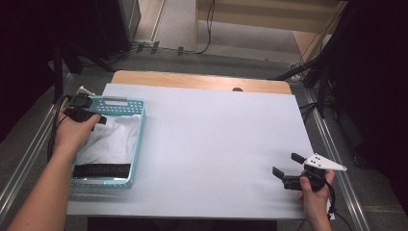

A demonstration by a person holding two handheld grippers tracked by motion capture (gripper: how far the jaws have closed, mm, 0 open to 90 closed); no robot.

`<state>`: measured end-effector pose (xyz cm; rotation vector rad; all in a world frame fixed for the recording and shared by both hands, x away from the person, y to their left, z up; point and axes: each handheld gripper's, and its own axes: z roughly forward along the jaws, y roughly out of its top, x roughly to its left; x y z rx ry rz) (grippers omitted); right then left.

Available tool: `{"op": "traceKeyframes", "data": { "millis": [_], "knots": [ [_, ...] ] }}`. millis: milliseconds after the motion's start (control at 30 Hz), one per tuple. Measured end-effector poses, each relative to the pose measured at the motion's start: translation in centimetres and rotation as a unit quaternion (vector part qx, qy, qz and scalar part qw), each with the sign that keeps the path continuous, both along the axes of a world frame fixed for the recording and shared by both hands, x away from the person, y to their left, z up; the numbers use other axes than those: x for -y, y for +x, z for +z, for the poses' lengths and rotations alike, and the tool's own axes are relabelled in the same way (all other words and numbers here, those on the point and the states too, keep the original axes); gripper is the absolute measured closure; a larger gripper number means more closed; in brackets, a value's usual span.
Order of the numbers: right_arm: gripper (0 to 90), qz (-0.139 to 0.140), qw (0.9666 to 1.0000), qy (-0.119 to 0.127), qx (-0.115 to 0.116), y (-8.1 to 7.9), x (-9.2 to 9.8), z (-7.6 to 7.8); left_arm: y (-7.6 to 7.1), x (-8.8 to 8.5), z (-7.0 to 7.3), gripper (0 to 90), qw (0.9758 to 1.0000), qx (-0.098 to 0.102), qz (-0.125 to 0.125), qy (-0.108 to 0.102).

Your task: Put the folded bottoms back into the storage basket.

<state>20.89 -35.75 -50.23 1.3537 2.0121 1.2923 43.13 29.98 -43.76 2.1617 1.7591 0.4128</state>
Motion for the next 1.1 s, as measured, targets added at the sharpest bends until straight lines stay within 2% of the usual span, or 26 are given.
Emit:
{"op": "traceKeyframes", "data": {
  "millis": [33,100,200,433,500,567,700,733,867,900,1000,1033,1100],
  "knots": [
    [0.0,0.001,1.0,-0.001,0.001,0.0,0.0,-0.1,-0.1,0.3,-0.2,44.3,0.9998,0.006,0.0,0.021],
    [0.0,0.003,1.0,-0.002,-0.001,0.1,-0.1,-0.2,-0.1,0.5,-0.4,43.5,0.9995,0.009,0.001,0.031],
    [0.0,0.002,1.0,-0.003,0.001,0.1,-0.1,-0.2,-0.1,0.5,-0.4,42.7,0.9996,0.014,0.008,0.023],
    [0.0,-0.005,1.0,0.001,0.0,0.0,0.2,-0.3,-0.2,0.8,-0.9,43.0,0.9999,0.01,-0.005,0.008],
    [0.0,-0.004,1.0,-0.001,0.001,0.1,0.2,-0.3,-0.2,1.0,-1.1,41.7,0.9996,0.011,-0.018,0.021],
    [0.0,-0.003,1.0,-0.001,-0.001,0.1,0.1,-0.3,-0.1,1.4,-1.4,41.8,0.9986,0.008,-0.028,0.044],
    [0.0,-0.002,1.0,-0.002,-0.004,0.1,0.0,-0.4,0.1,1.2,-1.6,46.4,0.9981,0.017,-0.006,0.059],
    [0.0,-0.002,1.0,-0.002,-0.003,0.1,0.0,-0.4,0.1,1.2,-1.7,48.4,0.9977,0.018,-0.008,0.066],
    [0.0,-0.003,1.0,-0.002,-0.004,0.1,0.0,-0.5,0.2,1.6,-2.4,49.1,0.9942,0.006,-0.023,0.105],
    [0.0,-0.002,1.0,-0.002,-0.003,0.2,0.0,-0.5,0.2,1.6,-2.5,49.1,0.9937,0.007,-0.024,0.109],
    [0.0,-0.003,1.0,-0.002,-0.007,0.2,0.0,-0.6,0.3,1.5,-2.5,51.2,0.9948,-0.003,-0.019,0.1],
    [0.0,-0.003,1.0,-0.003,-0.007,0.2,0.0,-0.6,0.3,1.5,-2.5,54.2,0.996,-0.006,-0.016,0.088],
    [0.0,-0.002,1.0,-0.005,-0.008,0.2,0.0,-0.7,0.3,1.4,-2.5,59.0,0.9967,-0.006,-0.012,0.08]
  ]
}}
